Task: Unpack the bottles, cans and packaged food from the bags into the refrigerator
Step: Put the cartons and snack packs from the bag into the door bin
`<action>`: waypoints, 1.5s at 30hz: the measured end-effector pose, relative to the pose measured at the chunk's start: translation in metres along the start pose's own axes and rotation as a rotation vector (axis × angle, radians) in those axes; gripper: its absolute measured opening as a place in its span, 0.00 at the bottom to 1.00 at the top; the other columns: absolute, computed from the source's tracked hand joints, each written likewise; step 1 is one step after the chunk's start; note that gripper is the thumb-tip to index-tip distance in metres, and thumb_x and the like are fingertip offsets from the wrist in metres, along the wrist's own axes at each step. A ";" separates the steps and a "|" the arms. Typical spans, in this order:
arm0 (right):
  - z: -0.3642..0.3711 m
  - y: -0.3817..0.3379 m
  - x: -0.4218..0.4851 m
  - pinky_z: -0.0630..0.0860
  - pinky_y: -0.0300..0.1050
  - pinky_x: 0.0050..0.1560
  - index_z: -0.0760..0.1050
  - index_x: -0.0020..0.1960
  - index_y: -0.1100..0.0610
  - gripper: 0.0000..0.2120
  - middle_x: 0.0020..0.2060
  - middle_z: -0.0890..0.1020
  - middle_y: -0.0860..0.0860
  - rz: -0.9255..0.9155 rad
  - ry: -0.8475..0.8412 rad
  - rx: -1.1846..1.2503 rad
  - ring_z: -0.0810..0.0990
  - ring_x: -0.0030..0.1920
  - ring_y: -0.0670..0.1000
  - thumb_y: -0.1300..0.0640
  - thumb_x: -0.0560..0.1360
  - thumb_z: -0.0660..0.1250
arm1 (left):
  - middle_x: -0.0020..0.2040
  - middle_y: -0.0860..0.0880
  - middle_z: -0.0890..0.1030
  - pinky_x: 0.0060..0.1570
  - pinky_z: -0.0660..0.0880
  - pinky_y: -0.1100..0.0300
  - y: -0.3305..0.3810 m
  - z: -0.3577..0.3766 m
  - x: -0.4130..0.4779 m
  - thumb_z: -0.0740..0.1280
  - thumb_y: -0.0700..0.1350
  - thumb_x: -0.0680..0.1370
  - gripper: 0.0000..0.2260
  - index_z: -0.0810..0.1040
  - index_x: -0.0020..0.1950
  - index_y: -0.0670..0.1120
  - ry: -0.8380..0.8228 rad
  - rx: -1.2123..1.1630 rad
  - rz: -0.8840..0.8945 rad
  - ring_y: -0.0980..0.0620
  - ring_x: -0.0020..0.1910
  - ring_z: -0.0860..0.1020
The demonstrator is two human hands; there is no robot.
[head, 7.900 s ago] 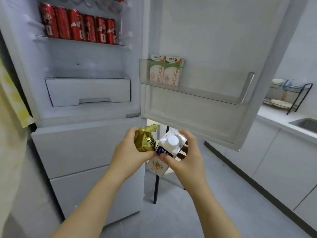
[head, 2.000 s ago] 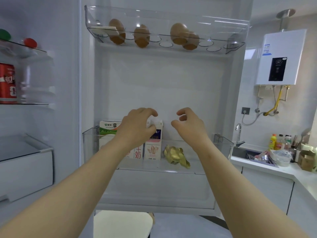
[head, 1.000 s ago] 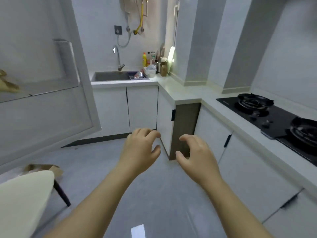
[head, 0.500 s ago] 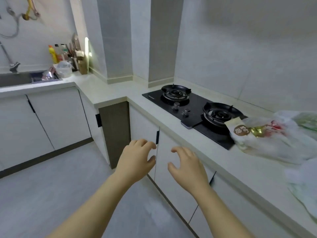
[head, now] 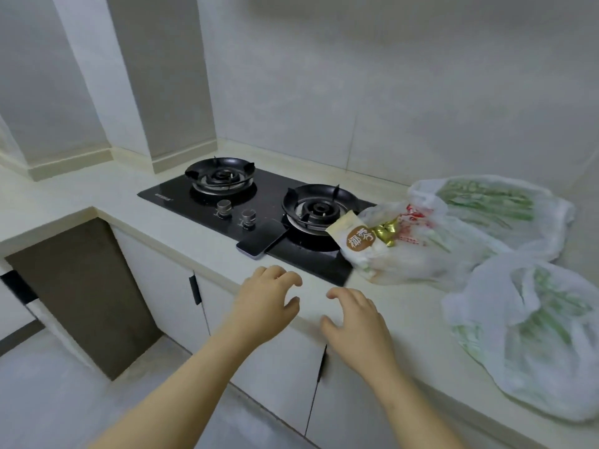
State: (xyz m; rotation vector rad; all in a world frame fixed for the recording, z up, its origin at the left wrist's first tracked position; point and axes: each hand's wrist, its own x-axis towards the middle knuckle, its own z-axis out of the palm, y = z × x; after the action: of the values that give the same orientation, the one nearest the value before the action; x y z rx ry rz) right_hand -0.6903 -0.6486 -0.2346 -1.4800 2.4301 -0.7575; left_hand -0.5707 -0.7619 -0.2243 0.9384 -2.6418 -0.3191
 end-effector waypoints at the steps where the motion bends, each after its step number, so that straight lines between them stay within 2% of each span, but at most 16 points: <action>1: -0.001 0.006 0.008 0.66 0.42 0.61 0.65 0.66 0.48 0.18 0.65 0.68 0.43 0.033 0.018 -0.001 0.66 0.64 0.47 0.52 0.76 0.60 | 0.64 0.54 0.71 0.60 0.67 0.61 0.000 0.005 0.014 0.59 0.50 0.79 0.15 0.70 0.66 0.53 -0.001 -0.006 0.028 0.52 0.63 0.67; 9: 0.003 0.026 0.091 0.69 0.46 0.58 0.69 0.63 0.50 0.17 0.61 0.72 0.47 0.258 0.165 0.020 0.69 0.61 0.51 0.53 0.75 0.63 | 0.60 0.53 0.73 0.54 0.70 0.60 -0.017 0.029 0.130 0.60 0.49 0.77 0.15 0.72 0.64 0.52 -0.091 -0.035 0.280 0.51 0.57 0.70; 13: 0.001 0.027 0.134 0.70 0.47 0.59 0.70 0.62 0.51 0.16 0.60 0.73 0.48 0.339 0.257 0.031 0.69 0.60 0.51 0.54 0.74 0.64 | 0.61 0.53 0.73 0.56 0.70 0.59 -0.030 0.034 0.184 0.60 0.50 0.77 0.15 0.72 0.64 0.52 -0.138 -0.057 0.385 0.51 0.58 0.69; 24: -0.007 0.068 0.184 0.69 0.42 0.58 0.72 0.62 0.52 0.16 0.59 0.74 0.49 0.488 0.370 0.019 0.71 0.60 0.50 0.55 0.74 0.65 | 0.62 0.51 0.72 0.59 0.68 0.58 -0.016 0.063 0.272 0.61 0.48 0.78 0.16 0.72 0.65 0.50 -0.259 -0.139 0.493 0.49 0.61 0.68; 29: -0.026 0.097 0.194 0.69 0.43 0.58 0.71 0.62 0.52 0.16 0.58 0.75 0.49 0.485 0.346 -0.002 0.72 0.58 0.50 0.55 0.75 0.64 | 0.60 0.51 0.73 0.58 0.68 0.57 0.010 0.079 0.299 0.62 0.49 0.77 0.14 0.74 0.63 0.51 -0.249 -0.151 0.496 0.48 0.60 0.69; 33: -0.043 0.127 0.199 0.68 0.44 0.58 0.70 0.63 0.52 0.16 0.58 0.76 0.50 0.524 0.324 0.000 0.71 0.60 0.51 0.55 0.76 0.62 | 0.57 0.52 0.75 0.55 0.69 0.56 0.035 0.093 0.316 0.60 0.48 0.78 0.13 0.75 0.61 0.52 -0.257 -0.109 0.498 0.49 0.56 0.70; 35: -0.050 0.144 0.202 0.69 0.45 0.59 0.70 0.64 0.53 0.16 0.58 0.76 0.51 0.529 0.274 -0.002 0.72 0.61 0.52 0.54 0.76 0.61 | 0.56 0.52 0.75 0.55 0.70 0.54 0.047 0.102 0.324 0.60 0.48 0.78 0.13 0.76 0.60 0.52 -0.266 -0.087 0.491 0.48 0.55 0.70; 39: -0.058 0.169 0.205 0.70 0.44 0.57 0.70 0.63 0.53 0.16 0.57 0.77 0.50 0.536 0.151 -0.032 0.74 0.58 0.52 0.52 0.77 0.60 | 0.56 0.51 0.76 0.53 0.71 0.56 0.065 0.119 0.335 0.59 0.48 0.78 0.13 0.76 0.60 0.51 -0.319 -0.062 0.494 0.49 0.57 0.70; 45: -0.061 0.189 0.218 0.71 0.44 0.57 0.71 0.62 0.54 0.15 0.57 0.78 0.50 0.521 0.088 -0.013 0.75 0.57 0.52 0.51 0.77 0.60 | 0.53 0.48 0.76 0.53 0.72 0.53 0.083 0.141 0.349 0.59 0.48 0.77 0.12 0.77 0.57 0.47 -0.397 -0.046 0.498 0.49 0.51 0.74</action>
State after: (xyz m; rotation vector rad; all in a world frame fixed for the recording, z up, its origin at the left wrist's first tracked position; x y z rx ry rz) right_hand -0.9658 -0.7499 -0.2604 -0.7616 2.7077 -0.6954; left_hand -0.9264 -0.9090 -0.2517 0.1879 -3.0878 -0.4763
